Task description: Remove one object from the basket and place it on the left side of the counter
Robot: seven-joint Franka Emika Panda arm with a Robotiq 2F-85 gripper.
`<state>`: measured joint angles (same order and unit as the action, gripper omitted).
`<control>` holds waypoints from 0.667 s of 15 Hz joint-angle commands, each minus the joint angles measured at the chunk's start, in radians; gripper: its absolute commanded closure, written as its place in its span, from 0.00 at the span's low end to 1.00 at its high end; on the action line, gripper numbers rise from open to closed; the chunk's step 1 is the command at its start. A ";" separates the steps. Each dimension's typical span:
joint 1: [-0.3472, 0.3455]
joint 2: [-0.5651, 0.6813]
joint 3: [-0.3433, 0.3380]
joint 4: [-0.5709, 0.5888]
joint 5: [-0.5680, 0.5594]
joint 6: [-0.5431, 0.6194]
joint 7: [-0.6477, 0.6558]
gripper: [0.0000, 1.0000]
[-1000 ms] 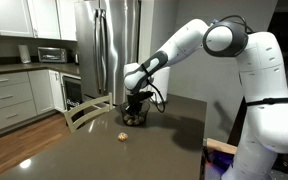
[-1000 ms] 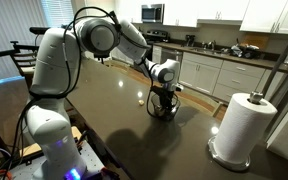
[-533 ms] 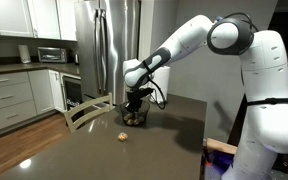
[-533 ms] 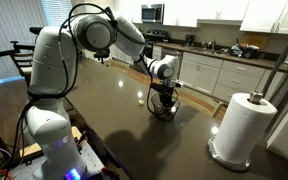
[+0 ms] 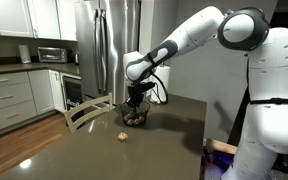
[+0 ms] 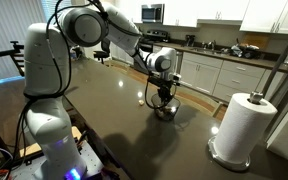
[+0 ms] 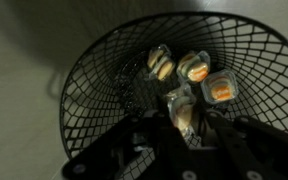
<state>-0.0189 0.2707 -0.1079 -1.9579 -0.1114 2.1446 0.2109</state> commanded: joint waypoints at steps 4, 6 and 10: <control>0.035 -0.131 0.013 -0.090 -0.104 0.001 0.080 0.90; 0.041 -0.160 0.026 -0.107 -0.123 0.006 0.087 0.90; 0.048 -0.201 0.058 -0.133 -0.135 0.020 0.065 0.90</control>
<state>0.0227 0.1212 -0.0700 -2.0450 -0.2146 2.1460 0.2650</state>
